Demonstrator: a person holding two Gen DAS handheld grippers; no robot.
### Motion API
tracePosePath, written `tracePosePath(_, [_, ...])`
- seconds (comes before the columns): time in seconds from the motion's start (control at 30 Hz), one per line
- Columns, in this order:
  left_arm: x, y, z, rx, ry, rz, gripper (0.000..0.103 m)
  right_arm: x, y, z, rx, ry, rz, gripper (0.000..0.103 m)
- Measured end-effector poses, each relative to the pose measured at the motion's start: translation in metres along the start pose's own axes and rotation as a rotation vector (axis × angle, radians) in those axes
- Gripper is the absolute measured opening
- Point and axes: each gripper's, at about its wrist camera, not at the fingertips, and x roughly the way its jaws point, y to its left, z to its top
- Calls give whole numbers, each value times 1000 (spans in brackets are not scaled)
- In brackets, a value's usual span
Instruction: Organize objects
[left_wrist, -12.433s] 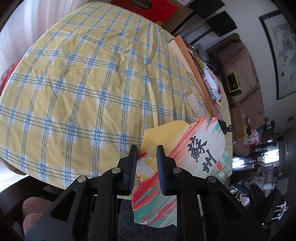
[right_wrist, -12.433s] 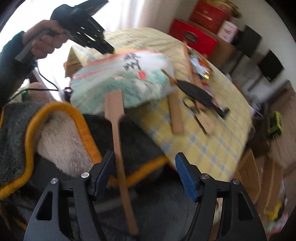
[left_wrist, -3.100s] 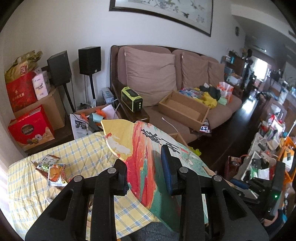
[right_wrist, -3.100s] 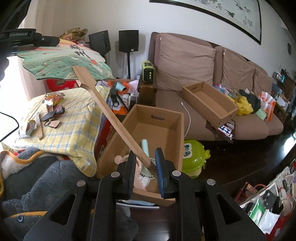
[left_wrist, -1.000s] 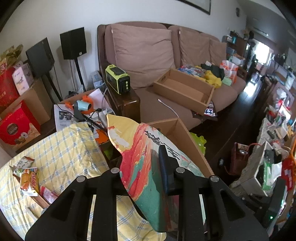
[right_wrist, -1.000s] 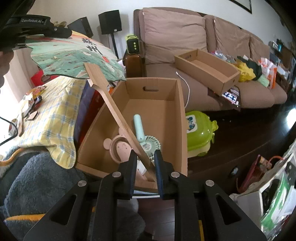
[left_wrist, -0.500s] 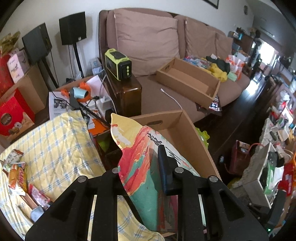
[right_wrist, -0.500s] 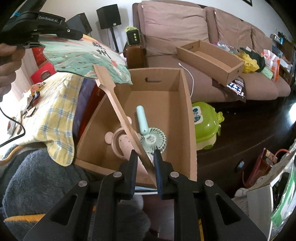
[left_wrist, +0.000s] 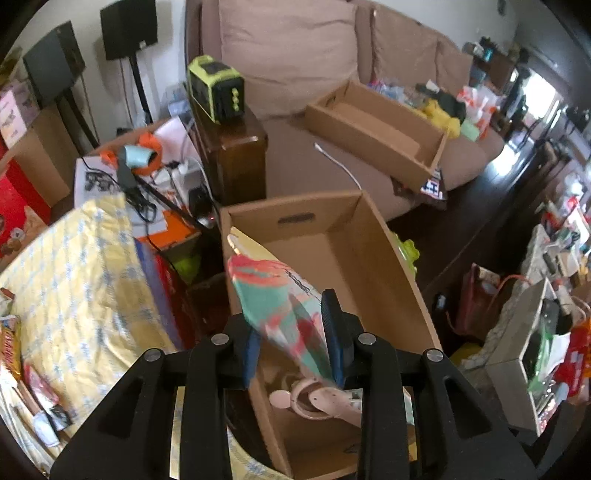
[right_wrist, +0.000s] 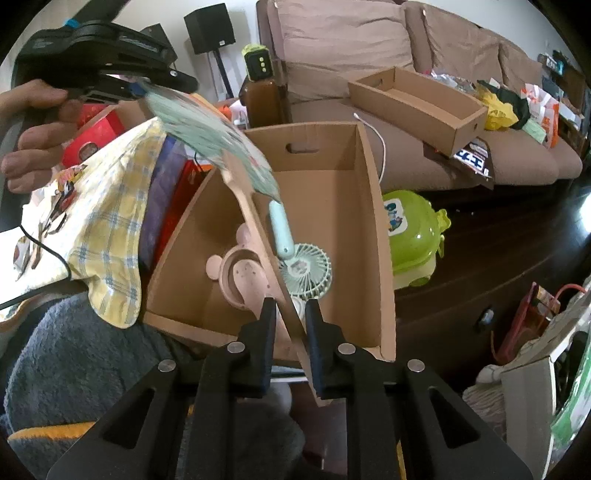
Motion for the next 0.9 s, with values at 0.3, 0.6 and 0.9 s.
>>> tracePosePath(0.3, [22,-22,-16,28,54,-33,30,9,-2,-4,9,41,18,12])
tracePosePath(0.6, [14,-11,-27,27,78,-34,32,12,-5,-5,30,50,8,14])
tracePosePath(0.9, [-35,36,-48,3,16,-15,37,15,-5,-7,36,59,1,15])
